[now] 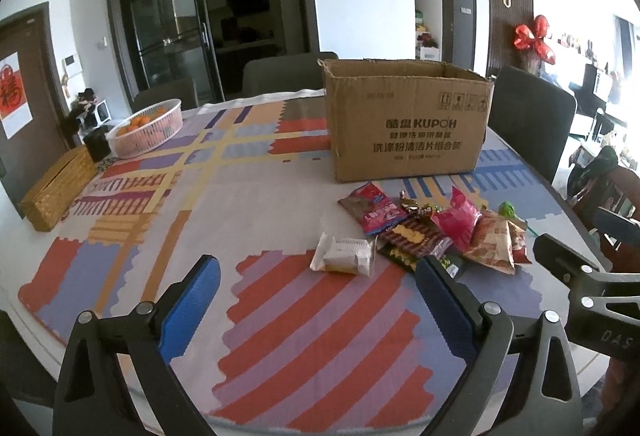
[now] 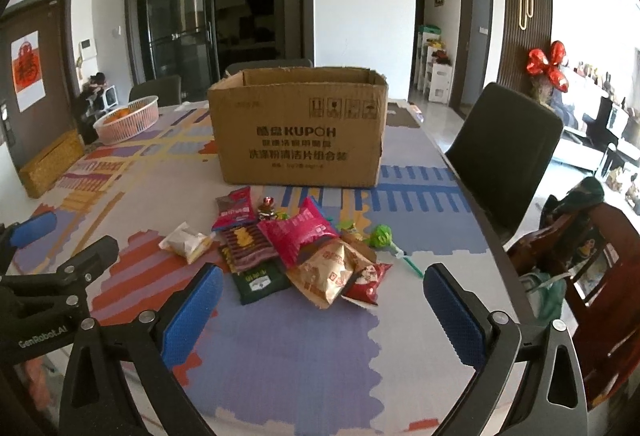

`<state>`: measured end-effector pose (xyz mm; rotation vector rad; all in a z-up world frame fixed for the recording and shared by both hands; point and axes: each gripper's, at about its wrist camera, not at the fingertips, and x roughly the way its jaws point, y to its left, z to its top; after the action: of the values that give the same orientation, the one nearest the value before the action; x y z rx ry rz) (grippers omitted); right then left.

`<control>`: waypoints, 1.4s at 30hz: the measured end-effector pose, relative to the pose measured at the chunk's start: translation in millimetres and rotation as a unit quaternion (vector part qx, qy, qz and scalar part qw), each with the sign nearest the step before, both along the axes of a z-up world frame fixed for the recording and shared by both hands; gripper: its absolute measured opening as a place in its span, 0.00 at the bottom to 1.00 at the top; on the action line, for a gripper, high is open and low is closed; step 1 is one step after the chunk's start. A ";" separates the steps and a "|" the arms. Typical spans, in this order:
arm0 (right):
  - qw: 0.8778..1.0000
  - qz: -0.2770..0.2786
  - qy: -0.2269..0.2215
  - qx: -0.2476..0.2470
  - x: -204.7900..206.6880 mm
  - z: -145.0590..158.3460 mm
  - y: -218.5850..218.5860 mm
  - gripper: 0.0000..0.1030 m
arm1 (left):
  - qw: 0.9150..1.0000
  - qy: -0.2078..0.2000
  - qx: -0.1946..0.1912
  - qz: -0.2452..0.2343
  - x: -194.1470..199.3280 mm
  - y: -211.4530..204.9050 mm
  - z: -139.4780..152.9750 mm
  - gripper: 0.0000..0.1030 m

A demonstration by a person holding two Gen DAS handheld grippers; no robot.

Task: Organize snacks
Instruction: 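Grasp the white pastry with the left tool while the right tool grasps the Fortune Biscuits bag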

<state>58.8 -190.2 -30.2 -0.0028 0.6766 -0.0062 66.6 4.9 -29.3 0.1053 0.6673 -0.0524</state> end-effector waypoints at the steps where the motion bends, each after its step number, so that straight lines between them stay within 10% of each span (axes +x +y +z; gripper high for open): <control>1: 1.000 0.001 0.003 0.001 4.6 -1.9 0.0 0.96 | 1.000 0.001 0.002 -0.003 4.9 -0.5 -2.0 0.96; 26: 0.993 -0.012 0.115 0.010 85.9 -63.6 -2.2 0.73 | 0.990 0.123 -0.001 -0.061 94.9 -13.3 -79.5 0.83; 42: 0.992 -0.009 0.125 -0.007 107.5 -75.5 -4.6 0.53 | 0.987 0.147 -0.011 -0.071 110.2 -18.2 -89.6 0.49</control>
<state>166.2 -194.8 -105.6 -0.0115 0.9262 -0.0289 176.8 -13.4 -118.9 0.1248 0.9534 -0.2152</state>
